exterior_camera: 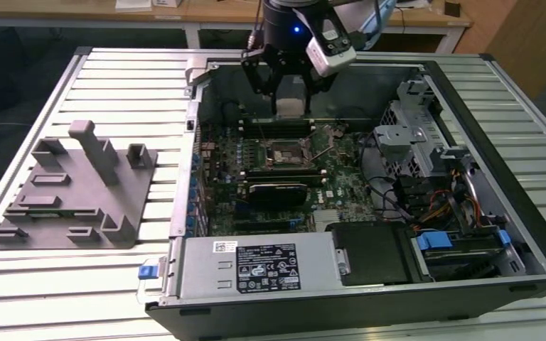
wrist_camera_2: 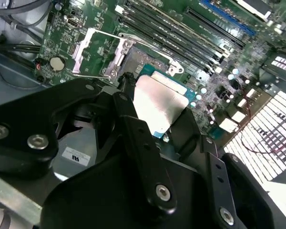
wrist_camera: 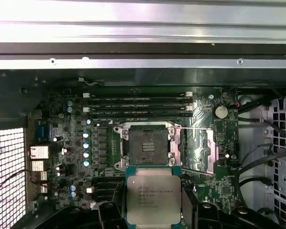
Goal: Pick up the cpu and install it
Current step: 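Pick up the cpu and move it towards the insertion slot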
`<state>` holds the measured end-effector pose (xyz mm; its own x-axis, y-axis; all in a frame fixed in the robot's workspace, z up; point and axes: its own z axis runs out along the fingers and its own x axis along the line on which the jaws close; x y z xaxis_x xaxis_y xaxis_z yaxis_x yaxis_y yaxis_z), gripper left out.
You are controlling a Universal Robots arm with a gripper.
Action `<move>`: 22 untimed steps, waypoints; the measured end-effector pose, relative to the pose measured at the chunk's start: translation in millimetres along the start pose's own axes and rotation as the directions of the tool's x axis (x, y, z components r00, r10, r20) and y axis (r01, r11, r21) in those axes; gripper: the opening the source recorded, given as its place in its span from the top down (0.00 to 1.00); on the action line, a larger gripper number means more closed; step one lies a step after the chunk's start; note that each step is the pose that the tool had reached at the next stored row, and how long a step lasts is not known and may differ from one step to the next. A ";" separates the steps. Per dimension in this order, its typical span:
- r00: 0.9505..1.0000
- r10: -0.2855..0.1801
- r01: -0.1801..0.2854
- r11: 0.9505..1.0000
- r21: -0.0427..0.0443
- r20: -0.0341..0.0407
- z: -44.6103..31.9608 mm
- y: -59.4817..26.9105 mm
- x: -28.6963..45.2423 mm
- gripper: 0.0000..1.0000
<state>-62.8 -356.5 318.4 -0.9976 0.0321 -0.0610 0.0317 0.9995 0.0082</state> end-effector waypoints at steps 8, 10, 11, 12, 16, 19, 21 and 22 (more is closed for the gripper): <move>1.000 0.000 0.000 1.000 0.000 -0.002 14.7 1.4 -1.7 0.45; 1.000 0.000 0.000 1.000 0.000 -0.004 18.3 2.4 -2.1 0.45; 1.000 0.000 0.000 1.000 0.000 -0.005 20.1 2.8 -2.4 0.45; 1.000 0.000 0.000 1.000 0.000 -0.005 21.9 3.1 -2.7 0.45; 1.000 -0.001 0.001 1.000 0.000 -0.009 29.4 5.4 -4.5 0.45; 1.000 -0.004 0.004 1.000 0.000 -0.012 34.9 6.7 -5.4 0.45; 1.000 -0.007 0.007 1.000 0.000 -0.014 38.6 7.2 -5.7 0.45; 1.000 -0.008 0.008 1.000 0.000 -0.015 40.5 7.4 -5.9 0.45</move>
<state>-54.2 -349.1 278.5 -0.9986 0.0242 -0.0461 0.0239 0.9997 0.0077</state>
